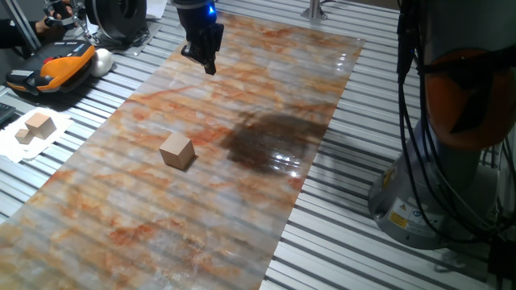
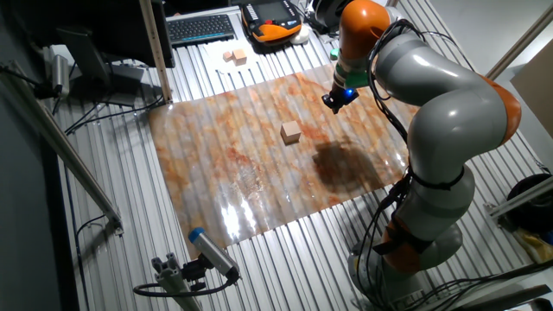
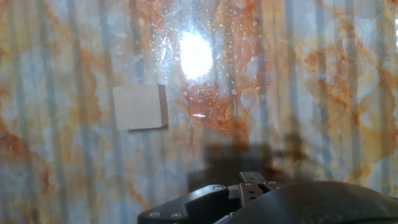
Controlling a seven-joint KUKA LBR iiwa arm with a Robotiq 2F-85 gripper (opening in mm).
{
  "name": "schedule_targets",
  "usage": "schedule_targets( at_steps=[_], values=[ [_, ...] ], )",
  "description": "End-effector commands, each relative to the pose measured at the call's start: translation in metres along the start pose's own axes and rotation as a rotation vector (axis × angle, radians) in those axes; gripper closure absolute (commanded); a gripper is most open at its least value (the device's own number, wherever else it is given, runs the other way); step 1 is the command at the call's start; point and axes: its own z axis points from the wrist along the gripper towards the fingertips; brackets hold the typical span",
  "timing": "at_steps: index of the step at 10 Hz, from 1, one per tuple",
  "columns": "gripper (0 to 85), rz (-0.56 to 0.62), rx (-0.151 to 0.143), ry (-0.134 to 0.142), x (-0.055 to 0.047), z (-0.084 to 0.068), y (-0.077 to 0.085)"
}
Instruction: Approach and touch the side of the small block
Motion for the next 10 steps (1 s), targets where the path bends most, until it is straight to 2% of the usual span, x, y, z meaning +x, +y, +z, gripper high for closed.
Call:
schedule_targets(
  at_steps=[1,10],
  values=[
    [85.0,0.000,0.000,0.000,0.0000,0.0000,0.0001],
    [85.0,-0.009,0.000,-0.003,0.0002,0.0000,0.0002]
  ],
)
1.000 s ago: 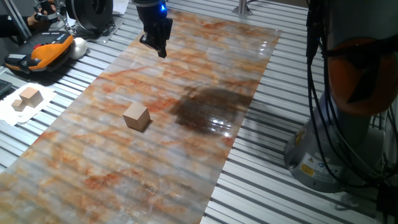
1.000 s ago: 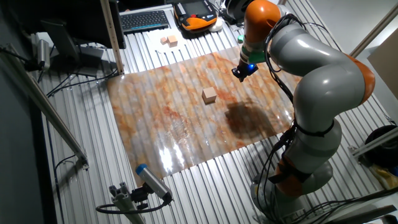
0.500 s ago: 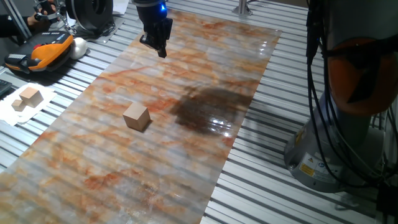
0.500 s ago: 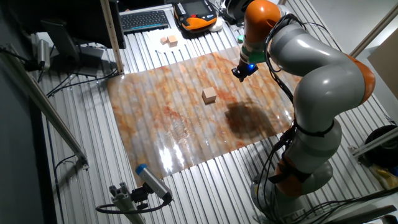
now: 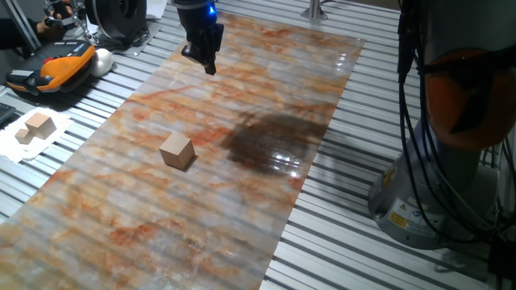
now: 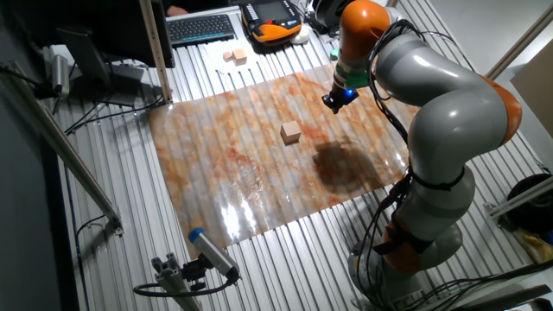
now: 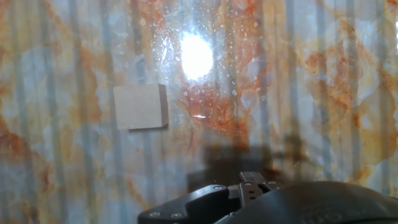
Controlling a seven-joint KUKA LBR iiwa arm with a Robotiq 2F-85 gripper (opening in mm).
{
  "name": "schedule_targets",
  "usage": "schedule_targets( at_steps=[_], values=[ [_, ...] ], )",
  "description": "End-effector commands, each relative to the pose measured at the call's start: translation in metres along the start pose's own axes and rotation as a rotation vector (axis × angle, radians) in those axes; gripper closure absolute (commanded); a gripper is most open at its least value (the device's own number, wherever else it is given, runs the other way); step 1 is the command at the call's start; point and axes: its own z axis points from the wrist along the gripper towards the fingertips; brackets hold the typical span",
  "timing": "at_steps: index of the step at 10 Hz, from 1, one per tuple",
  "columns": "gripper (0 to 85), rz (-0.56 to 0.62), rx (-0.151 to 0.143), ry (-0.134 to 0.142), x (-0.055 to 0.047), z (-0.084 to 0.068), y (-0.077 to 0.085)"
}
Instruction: Approach and touch the side of the small block
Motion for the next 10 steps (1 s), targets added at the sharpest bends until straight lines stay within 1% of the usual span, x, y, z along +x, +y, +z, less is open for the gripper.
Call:
schedule_targets(
  at_steps=[1,10],
  values=[
    [85.0,0.004,0.000,0.002,-0.0001,0.0000,0.0001],
    [85.0,-0.002,0.002,0.005,-0.0001,0.0000,0.0003]
  ],
)
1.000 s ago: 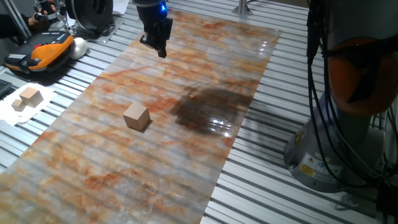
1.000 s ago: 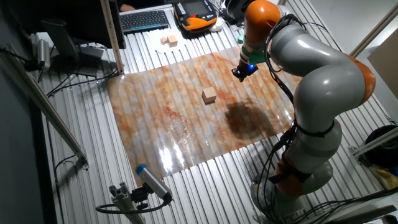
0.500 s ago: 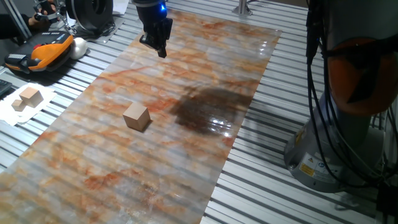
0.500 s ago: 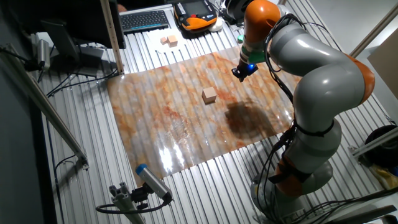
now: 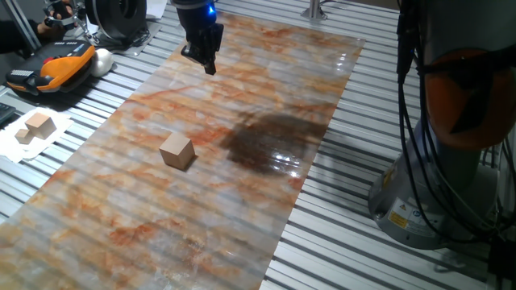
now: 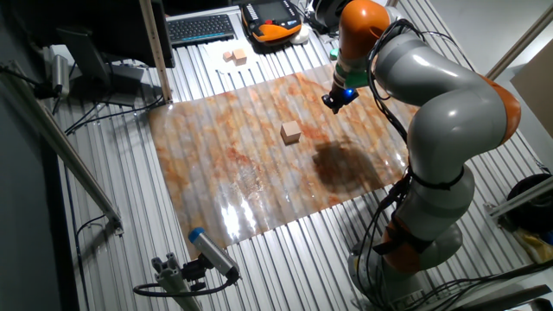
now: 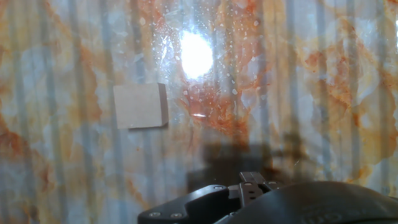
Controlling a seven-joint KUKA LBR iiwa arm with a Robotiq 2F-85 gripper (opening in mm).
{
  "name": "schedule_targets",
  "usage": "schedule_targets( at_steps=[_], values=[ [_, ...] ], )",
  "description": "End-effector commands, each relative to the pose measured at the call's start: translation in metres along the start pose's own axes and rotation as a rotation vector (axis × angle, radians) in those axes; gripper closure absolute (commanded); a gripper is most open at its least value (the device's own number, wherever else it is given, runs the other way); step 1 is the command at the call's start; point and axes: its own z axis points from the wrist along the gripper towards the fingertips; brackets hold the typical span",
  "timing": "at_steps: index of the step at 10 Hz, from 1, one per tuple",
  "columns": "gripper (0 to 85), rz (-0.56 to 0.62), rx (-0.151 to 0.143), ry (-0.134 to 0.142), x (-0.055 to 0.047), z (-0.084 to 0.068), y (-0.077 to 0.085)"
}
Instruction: Approach and touch the side of the small block
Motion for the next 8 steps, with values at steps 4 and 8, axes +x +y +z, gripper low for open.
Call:
schedule_targets(
  at_steps=[4,8],
  values=[
    [85.0,0.001,0.001,0.013,-0.0009,-0.0001,0.0003],
    [85.0,0.001,0.001,0.015,-0.0011,-0.0001,0.0003]
  ],
)
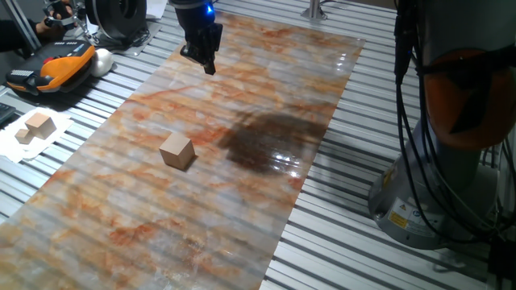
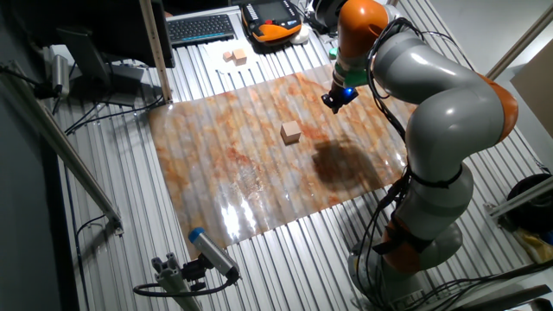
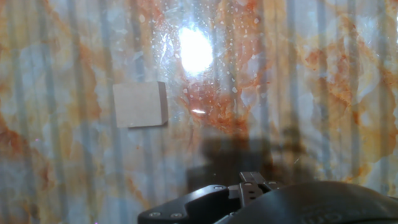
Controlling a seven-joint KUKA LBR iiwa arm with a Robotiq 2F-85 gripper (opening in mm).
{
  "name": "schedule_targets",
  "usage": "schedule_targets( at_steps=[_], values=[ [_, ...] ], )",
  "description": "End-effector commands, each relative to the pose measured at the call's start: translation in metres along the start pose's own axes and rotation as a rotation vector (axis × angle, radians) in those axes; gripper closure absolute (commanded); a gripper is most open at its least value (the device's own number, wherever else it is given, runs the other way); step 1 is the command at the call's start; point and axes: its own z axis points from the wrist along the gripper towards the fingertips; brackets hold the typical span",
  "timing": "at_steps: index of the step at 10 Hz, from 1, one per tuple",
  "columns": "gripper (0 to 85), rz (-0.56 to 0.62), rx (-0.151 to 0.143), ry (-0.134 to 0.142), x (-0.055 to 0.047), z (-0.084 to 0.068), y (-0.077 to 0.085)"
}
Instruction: Approach and touch the side of the small block
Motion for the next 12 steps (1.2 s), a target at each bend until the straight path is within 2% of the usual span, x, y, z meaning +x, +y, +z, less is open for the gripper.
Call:
schedule_targets(
  at_steps=[1,9,12],
  values=[
    [85.0,0.000,0.000,0.000,0.0000,0.0000,0.0000],
    [85.0,0.000,0.000,-0.003,0.0002,0.0001,0.0001],
    [85.0,0.037,-0.004,-0.011,0.0002,0.0001,0.0001]
  ],
)
